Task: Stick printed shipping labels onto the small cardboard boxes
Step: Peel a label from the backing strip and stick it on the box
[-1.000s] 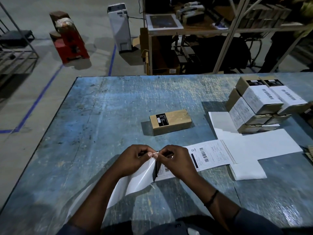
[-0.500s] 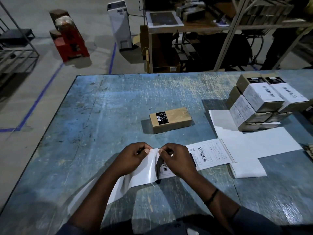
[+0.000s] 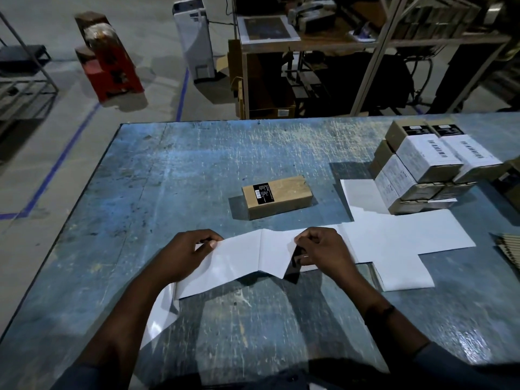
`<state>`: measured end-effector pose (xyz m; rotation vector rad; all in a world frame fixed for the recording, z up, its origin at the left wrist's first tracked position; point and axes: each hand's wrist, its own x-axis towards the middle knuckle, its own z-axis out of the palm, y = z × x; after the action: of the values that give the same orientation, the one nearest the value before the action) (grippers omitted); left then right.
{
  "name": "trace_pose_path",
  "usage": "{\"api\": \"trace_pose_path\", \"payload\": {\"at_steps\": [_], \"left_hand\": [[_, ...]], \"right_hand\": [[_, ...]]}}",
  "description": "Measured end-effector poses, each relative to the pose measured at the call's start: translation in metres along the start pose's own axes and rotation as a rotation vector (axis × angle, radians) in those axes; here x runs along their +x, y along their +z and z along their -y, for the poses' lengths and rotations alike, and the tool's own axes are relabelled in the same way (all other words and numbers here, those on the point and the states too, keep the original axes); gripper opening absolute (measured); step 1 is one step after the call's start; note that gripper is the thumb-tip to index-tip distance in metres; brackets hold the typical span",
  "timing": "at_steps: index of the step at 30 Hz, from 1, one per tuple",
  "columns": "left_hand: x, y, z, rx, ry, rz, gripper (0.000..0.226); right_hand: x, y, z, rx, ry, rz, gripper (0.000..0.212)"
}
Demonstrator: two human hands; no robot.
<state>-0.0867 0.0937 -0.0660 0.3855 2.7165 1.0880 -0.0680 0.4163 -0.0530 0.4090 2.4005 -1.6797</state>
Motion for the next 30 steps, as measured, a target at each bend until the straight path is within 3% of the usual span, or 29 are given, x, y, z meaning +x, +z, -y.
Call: {"api": "trace_pose_path", "payload": {"at_steps": [16, 23, 27, 30], "left_hand": [[-0.006, -0.004, 0.018, 0.092, -0.013, 0.005, 0.022], [-0.009, -0.004, 0.014, 0.172, -0.037, -0.019, 0.034], [-0.008, 0.002, -0.009, 0.444, -0.012, -0.17, 0.029], [-0.01, 0.022, -0.061, 0.074, 0.073, -0.263, 0.034]], "right_hand": [[0.004, -0.077, -0.015, 0.181, 0.085, -0.218, 0.022], [-0.003, -0.095, -0.005, 0.617, 0.089, -0.255, 0.031], [-0.015, -0.094, 0.017, 0.741, 0.028, -0.21, 0.036], [-0.025, -0.076, 0.031, 0.522, -0.159, -0.166, 0.027]]}}
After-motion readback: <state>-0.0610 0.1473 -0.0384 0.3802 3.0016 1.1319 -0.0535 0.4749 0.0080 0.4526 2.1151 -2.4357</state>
